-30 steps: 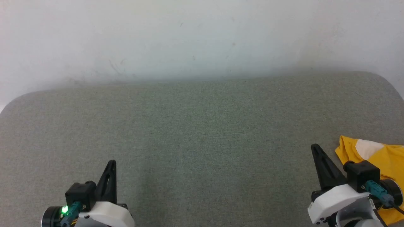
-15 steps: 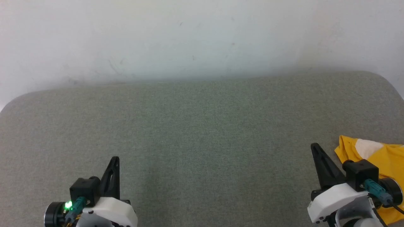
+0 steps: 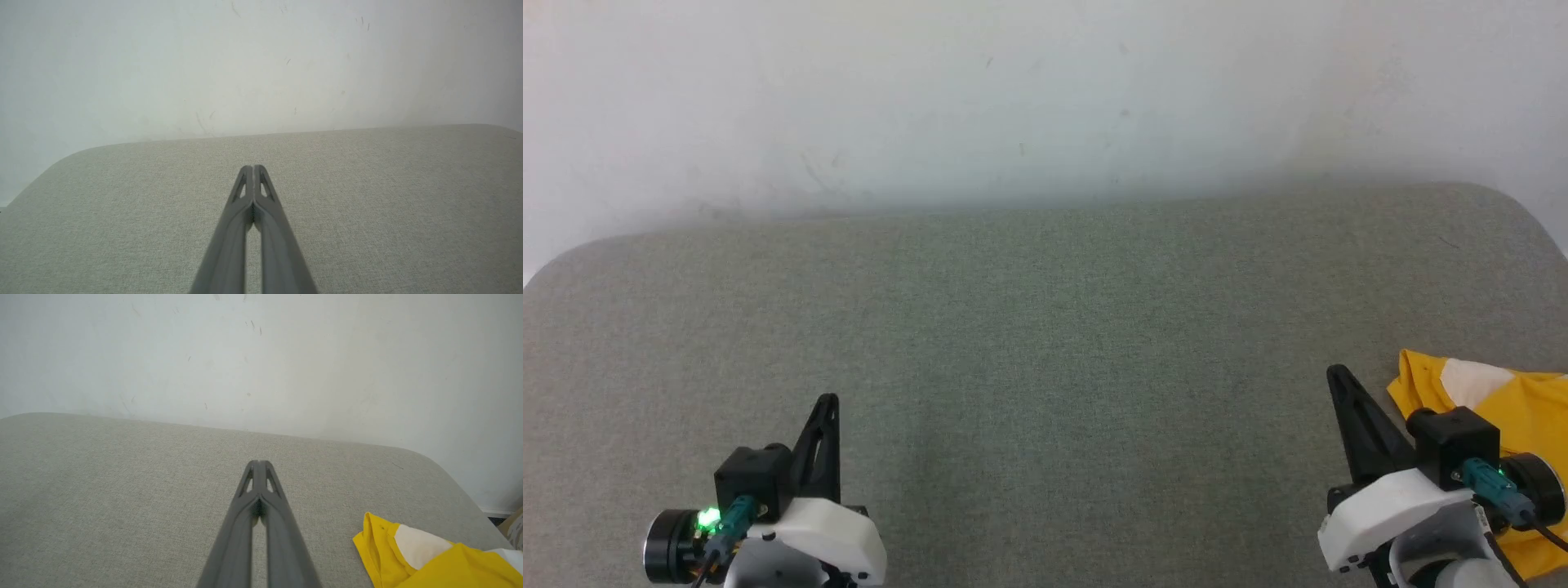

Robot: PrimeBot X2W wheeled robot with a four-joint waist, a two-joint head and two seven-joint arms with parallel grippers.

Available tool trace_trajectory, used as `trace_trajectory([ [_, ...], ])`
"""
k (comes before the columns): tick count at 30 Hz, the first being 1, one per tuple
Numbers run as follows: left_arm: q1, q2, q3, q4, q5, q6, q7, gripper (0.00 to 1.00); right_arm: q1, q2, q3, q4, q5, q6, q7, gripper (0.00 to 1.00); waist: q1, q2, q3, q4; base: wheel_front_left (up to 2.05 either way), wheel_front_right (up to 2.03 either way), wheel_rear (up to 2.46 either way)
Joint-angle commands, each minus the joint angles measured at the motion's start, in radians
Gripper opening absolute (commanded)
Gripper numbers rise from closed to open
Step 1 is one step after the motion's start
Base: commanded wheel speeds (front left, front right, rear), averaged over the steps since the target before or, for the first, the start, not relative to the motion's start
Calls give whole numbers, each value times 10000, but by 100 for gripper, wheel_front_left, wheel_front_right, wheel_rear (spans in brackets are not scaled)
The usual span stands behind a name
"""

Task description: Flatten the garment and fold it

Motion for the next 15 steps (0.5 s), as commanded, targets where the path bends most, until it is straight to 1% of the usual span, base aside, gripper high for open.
trace_trajectory([
  [1,-159,-72,-25,-75,116,77,61,0,-175,38,-26,18,-89,-8,27,0,-1,-1,1,-2,0,0,0],
  [15,-290,-230,-56,-231,420,125,347,0,-274,57,-44,30,-251,-9,68,0,-1,-1,14,-22,0,0,0],
])
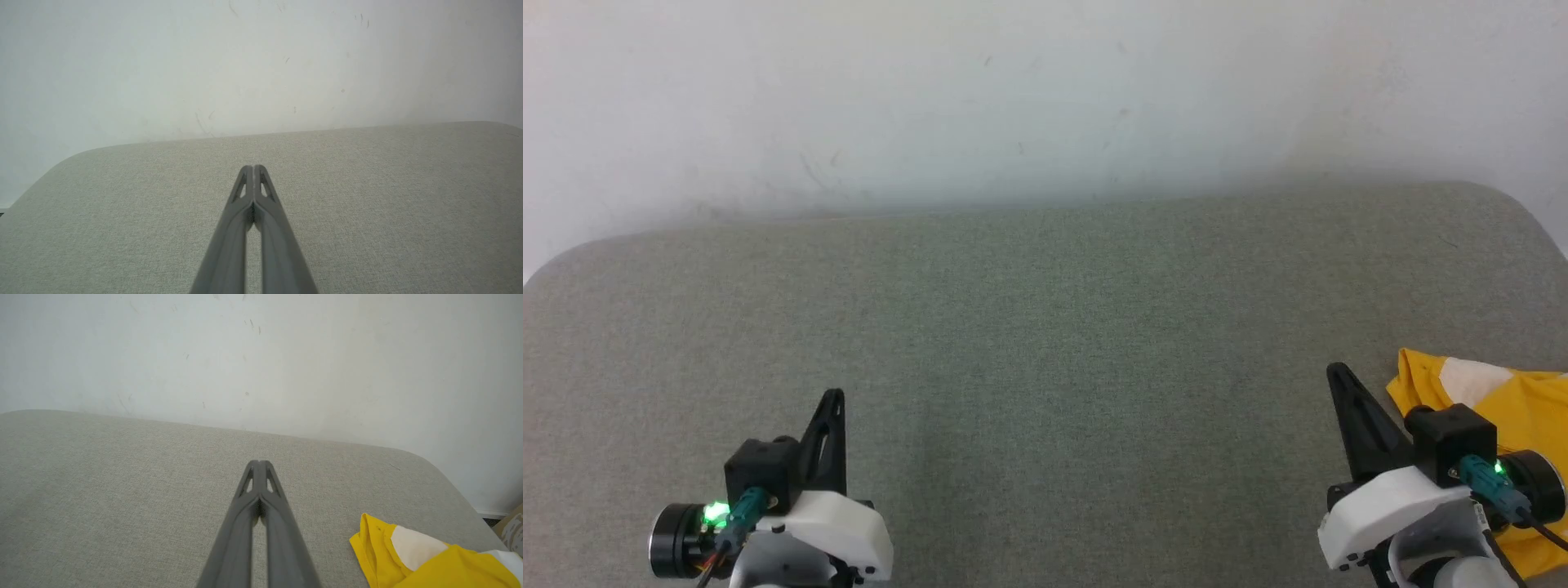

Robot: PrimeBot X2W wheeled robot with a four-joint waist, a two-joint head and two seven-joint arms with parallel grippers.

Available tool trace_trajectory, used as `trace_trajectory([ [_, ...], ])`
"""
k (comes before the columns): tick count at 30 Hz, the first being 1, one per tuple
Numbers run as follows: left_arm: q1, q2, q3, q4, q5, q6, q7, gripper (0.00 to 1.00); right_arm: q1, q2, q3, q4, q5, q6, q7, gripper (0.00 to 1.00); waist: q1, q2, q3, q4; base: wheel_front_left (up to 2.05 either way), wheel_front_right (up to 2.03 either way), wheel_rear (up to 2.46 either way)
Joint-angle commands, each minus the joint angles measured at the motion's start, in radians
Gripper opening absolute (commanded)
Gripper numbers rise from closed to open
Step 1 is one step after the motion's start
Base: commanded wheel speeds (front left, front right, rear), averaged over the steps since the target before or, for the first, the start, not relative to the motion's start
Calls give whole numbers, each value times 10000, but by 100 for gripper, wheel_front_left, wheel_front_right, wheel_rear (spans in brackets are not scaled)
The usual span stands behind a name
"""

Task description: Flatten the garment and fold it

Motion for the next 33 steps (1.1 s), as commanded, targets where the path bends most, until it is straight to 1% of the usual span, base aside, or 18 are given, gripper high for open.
trace_trajectory([
  [1,-221,-72,-27,-79,173,57,78,0,-191,43,-26,22,-95,-9,9,0,-1,-1,1,-2,0,0,0],
  [8,-286,-151,-43,-157,324,81,221,0,-240,53,-35,28,-176,-9,29,0,-1,-1,8,-12,0,0,0],
  [33,-287,-153,-43,-158,327,81,223,0,-241,53,-35,28,-177,-9,30,0,-1,-1,8,-12,0,0,0],
])
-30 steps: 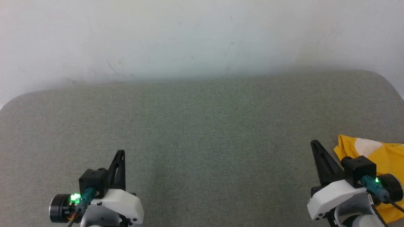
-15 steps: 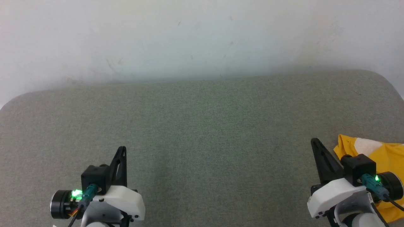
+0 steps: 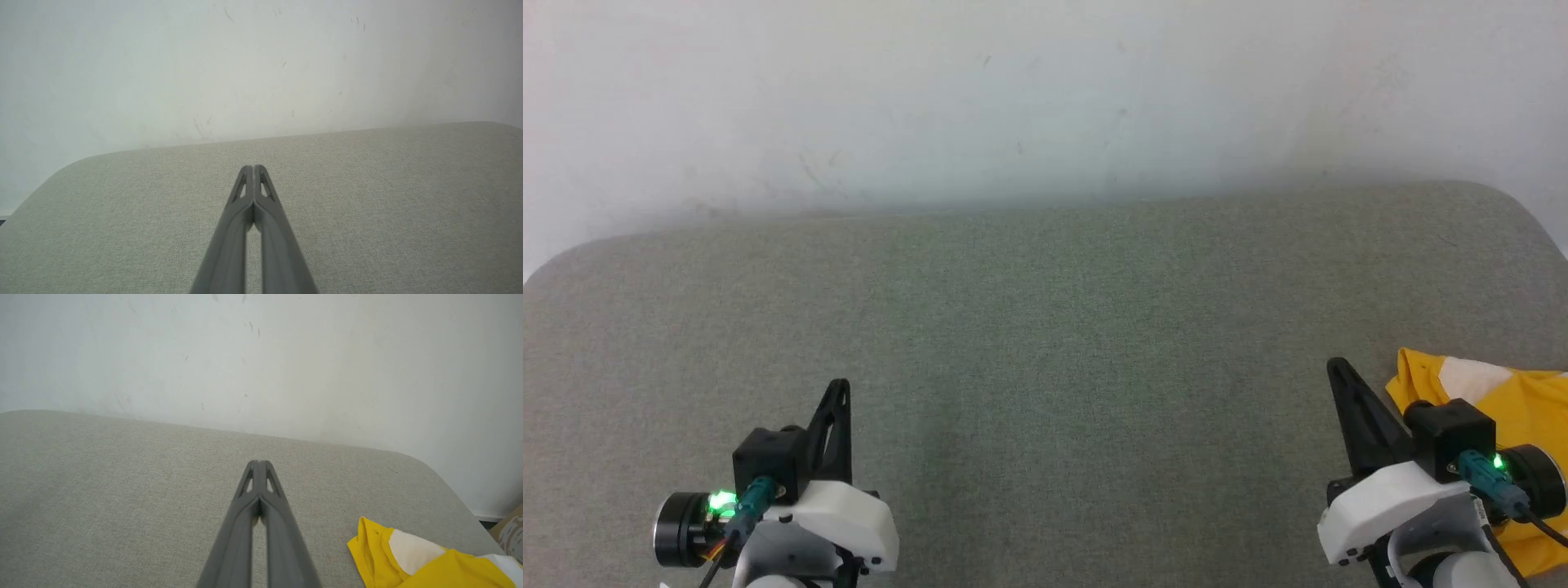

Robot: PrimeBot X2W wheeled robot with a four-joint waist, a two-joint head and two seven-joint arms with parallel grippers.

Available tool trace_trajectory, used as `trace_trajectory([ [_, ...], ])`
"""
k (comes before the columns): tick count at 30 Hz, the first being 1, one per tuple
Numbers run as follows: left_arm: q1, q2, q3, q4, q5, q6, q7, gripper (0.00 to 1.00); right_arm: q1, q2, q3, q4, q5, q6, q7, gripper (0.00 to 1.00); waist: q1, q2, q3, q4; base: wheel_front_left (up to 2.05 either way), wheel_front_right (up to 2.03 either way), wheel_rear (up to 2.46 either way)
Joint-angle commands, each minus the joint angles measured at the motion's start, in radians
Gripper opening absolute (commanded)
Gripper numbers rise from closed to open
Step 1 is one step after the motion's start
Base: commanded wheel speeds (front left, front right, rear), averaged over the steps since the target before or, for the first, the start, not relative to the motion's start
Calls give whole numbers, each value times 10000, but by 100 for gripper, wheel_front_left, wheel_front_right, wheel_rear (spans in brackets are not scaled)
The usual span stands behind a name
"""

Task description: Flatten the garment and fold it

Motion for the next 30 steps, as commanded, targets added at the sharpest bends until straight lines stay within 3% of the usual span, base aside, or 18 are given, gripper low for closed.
trace_trajectory([
  [1,-122,-26,-11,-53,35,68,5,0,-141,36,-22,20,-76,-9,7,0,0,-1,0,1,0,0,0],
  [30,-122,-26,-11,-53,35,68,5,0,-141,36,-22,20,-76,-9,7,0,0,-1,0,1,0,0,0],
])
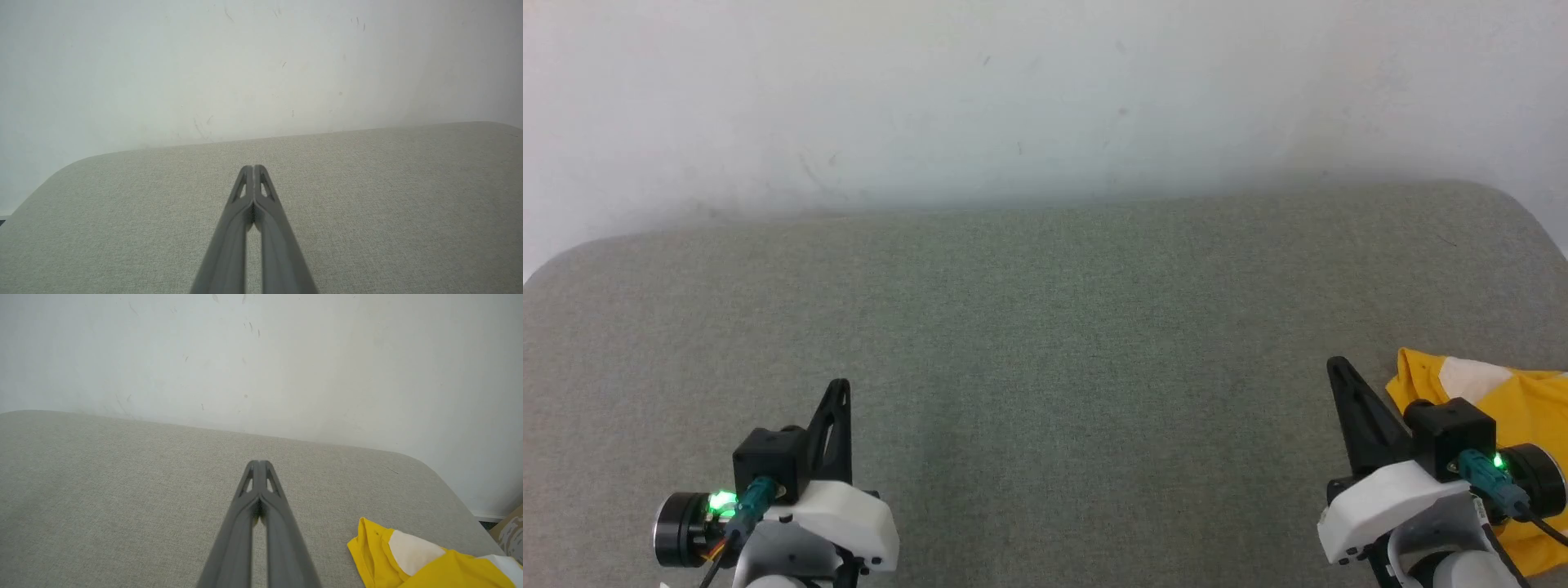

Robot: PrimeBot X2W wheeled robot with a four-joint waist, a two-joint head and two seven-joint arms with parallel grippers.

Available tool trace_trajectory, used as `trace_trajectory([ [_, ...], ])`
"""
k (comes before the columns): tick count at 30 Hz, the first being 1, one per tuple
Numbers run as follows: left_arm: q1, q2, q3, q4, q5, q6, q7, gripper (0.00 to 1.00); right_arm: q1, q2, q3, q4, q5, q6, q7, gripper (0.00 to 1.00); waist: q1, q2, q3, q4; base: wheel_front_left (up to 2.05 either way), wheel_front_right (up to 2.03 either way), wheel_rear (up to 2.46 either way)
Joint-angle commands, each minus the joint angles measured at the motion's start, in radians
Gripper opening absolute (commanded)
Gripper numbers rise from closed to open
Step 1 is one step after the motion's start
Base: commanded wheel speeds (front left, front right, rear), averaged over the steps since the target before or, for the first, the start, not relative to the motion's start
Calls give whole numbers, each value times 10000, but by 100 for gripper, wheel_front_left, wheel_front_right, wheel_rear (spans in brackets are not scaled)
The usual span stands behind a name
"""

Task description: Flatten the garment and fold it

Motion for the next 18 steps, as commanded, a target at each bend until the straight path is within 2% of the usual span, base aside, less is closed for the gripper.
trace_trajectory([
  [1,-122,-24,-9,-53,35,68,3,0,-133,36,-22,18,-76,-9,7,0,0,-1,0,0,0,0,0],
  [18,-122,-24,-9,-53,35,68,3,0,-133,36,-22,18,-76,-9,7,0,0,-1,0,0,0,0,0],
])
